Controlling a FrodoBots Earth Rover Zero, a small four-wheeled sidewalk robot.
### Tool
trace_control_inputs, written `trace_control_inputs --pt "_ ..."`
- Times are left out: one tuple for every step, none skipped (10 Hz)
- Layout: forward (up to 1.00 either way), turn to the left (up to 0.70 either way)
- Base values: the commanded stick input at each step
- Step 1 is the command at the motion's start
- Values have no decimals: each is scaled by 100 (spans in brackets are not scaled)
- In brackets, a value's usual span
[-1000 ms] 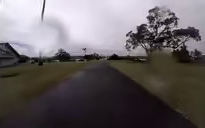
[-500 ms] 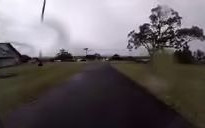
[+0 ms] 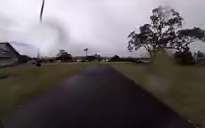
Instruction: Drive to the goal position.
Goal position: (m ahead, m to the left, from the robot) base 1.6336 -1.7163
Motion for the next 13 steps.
trace_control_inputs --pt "85 0" --pt "85 0" --pt "85 0" --pt "85 0" --pt "85 0" --pt "85 0" --pt "85 0" --pt "85 0" --pt "85 0" --pt "85 0" --pt "85 0" --pt "85 0" --pt "85 0"
